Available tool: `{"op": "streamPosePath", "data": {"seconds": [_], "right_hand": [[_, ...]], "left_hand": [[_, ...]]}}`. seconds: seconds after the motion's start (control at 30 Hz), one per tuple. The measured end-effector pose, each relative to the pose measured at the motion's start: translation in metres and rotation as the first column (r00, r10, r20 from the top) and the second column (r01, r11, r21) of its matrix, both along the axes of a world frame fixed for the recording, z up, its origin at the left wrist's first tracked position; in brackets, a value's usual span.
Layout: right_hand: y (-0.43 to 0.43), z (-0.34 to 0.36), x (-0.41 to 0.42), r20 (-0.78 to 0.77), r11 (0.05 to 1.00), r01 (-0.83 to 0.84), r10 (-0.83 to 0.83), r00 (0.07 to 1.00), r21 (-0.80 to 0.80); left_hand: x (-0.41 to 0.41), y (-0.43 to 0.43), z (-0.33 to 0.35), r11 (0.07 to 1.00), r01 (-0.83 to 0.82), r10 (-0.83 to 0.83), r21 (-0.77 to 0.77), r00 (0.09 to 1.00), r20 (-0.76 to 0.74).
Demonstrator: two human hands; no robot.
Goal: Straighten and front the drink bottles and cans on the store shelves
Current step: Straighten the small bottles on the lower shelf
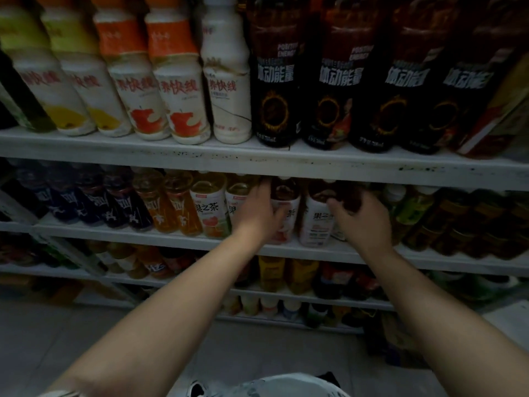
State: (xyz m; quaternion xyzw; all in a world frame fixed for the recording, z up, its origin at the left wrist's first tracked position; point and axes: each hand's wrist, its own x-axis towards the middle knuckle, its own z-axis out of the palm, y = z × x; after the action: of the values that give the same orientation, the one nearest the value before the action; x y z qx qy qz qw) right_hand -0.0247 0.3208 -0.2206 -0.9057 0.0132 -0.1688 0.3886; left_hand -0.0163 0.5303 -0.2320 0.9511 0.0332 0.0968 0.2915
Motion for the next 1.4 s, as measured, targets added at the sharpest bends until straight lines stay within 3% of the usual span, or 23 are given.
{"op": "streamPosePath", "data": {"seconds": [0.13,0.23,0.33,0.47,0.6,0.67,0.77,1.0,1.17,1.23,1.3,1.4], "right_hand": [[0.021,0.003,0.017,-0.126,0.918,0.059,-0.117,0.985,-0.391],[0.028,0.006,0.021,-0.073,0.876,0.08,-0.13,0.989,-0.475],[0.023,0.003,0.025,-0.069,0.917,-0.014,-0.015,0.997,-0.398],[0.007,0.014,0.032,-0.211,0.937,-0.303,0.265,0.941,-0.173],[0.002,0.018,0.035,-0.235,0.944,-0.328,0.325,0.916,0.025],[0.009,0.012,0.036,-0.207,0.959,-0.283,0.28,0.937,0.014],[0.017,0.003,0.039,-0.188,0.962,-0.237,0.21,0.959,-0.137],[-0.011,0.015,0.043,-0.313,0.877,-0.479,0.446,0.838,-0.031],[-0.008,0.022,0.044,-0.375,0.859,-0.493,0.505,0.778,0.135],[-0.009,0.023,0.043,-0.386,0.855,-0.502,0.511,0.768,0.131],[-0.012,0.023,0.037,-0.332,0.852,-0.509,0.52,0.787,0.125],[-0.03,0.013,0.013,-0.079,0.917,-0.385,0.393,0.916,0.105]], "left_hand": [[0.009,-0.002,0.0,0.995,0.048,-0.053,0.083,0.996,0.069],[0.013,0.002,-0.002,0.992,0.085,-0.093,0.096,0.992,0.08],[0.014,0.009,-0.003,0.99,0.09,-0.1,0.106,0.99,0.095],[0.014,0.017,-0.003,0.988,0.095,-0.107,0.119,0.989,0.098],[0.012,0.017,-0.001,0.984,0.104,-0.116,0.143,0.99,0.077],[0.011,0.016,0.0,0.984,0.098,-0.109,0.148,0.992,0.064],[0.01,0.016,0.003,0.98,0.099,-0.109,0.173,0.993,0.052],[0.011,0.016,0.004,0.975,0.085,-0.097,0.205,0.994,0.048],[0.008,0.012,0.003,0.98,0.079,-0.087,0.183,0.996,0.036],[0.006,0.009,0.005,0.981,0.078,-0.083,0.177,0.996,0.018],[-0.004,0.006,0.007,0.987,0.057,-0.068,0.15,0.995,0.072],[-0.034,-0.004,0.004,0.991,0.105,-0.128,0.086,0.926,0.355]]}}
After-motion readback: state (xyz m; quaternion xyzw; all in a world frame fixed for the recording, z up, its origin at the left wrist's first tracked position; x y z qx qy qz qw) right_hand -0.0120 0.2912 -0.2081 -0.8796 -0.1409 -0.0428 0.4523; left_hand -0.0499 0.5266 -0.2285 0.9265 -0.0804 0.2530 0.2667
